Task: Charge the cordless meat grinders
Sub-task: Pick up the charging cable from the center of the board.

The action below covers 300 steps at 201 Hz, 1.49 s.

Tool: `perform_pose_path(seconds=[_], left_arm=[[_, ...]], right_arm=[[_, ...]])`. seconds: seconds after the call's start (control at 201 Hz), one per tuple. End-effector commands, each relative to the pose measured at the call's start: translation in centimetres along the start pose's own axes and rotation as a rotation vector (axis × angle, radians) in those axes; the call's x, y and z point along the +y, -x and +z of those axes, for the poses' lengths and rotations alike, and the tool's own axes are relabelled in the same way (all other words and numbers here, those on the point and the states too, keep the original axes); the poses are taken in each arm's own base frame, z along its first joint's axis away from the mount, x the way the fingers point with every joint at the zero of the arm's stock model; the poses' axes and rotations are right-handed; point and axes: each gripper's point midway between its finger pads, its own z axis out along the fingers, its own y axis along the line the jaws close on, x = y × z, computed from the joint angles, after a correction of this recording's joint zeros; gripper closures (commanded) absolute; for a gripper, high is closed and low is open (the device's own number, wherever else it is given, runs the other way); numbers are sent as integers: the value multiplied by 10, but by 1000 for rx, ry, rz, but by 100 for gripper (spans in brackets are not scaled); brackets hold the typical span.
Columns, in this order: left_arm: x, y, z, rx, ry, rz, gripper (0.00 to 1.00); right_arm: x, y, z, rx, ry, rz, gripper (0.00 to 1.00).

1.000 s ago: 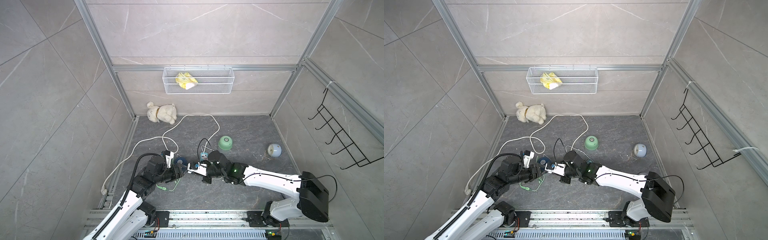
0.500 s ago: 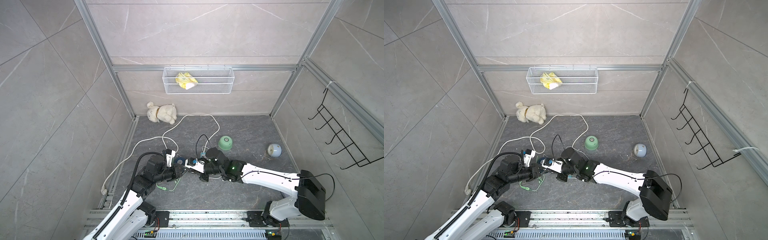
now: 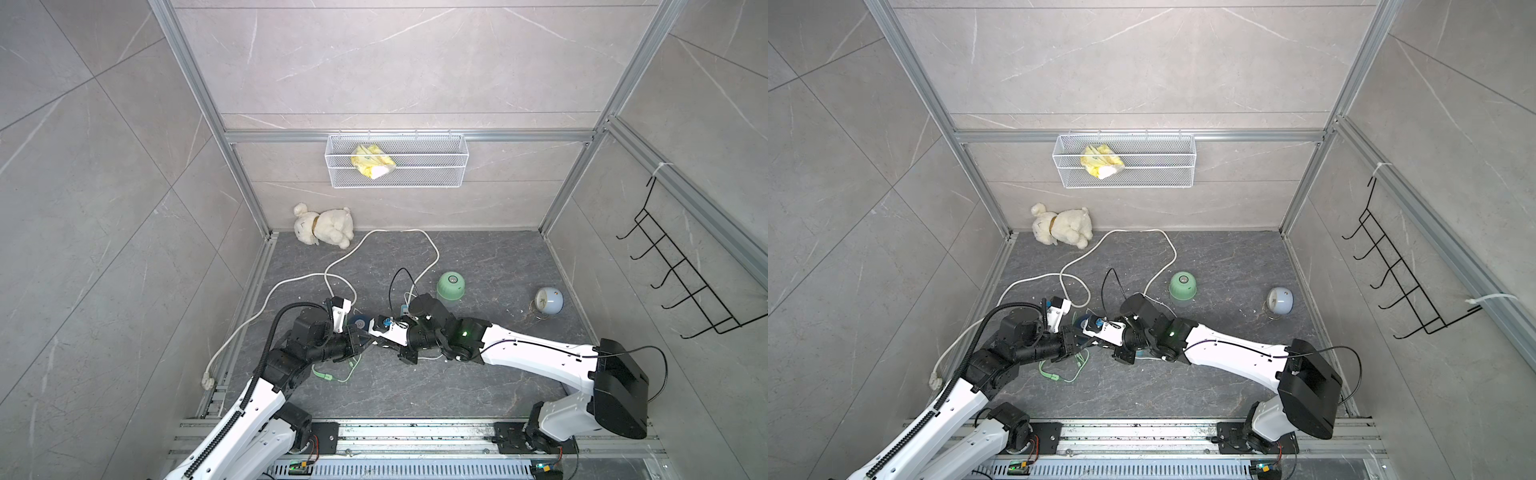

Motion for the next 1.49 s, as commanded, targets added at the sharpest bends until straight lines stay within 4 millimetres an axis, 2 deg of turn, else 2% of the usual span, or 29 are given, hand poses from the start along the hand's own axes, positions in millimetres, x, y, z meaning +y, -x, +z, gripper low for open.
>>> perform_pose_path(seconds=[0.0, 0.085, 0.144, 0.189, 0.493, 0.558, 0.643, 0.847, 1.22, 1.489], left_arm=[[-21, 4, -8, 5, -52, 45, 100], [-23, 6, -8, -4, -58, 48, 100], [-27, 8, -8, -20, -83, 43, 100], [-30, 10, -8, -30, -107, 36, 100], [-45, 15, -13, -68, -188, 25, 100], [-45, 15, -13, -75, -198, 20, 100], [-46, 16, -13, -75, -207, 13, 100], [-49, 16, -12, -68, -219, 11, 100], [-52, 18, -10, -66, -232, 11, 100], [-54, 18, -13, -71, -235, 11, 100]], right_arm=[[-3, 13, -4, -24, -9, 19, 99], [1, 16, -8, -83, -3, 13, 76], [8, 20, -13, -163, 9, -10, 68], [11, 19, -13, -204, 7, -17, 67], [-1, 18, -18, -378, -104, -31, 71], [-9, 16, -22, -424, -168, -39, 71], [-18, 19, -27, -499, -228, -40, 71], [-14, 35, -44, -674, -243, -67, 70], [-15, 34, -41, -692, -243, -61, 82], [-14, 22, -33, -641, -235, -58, 77]])
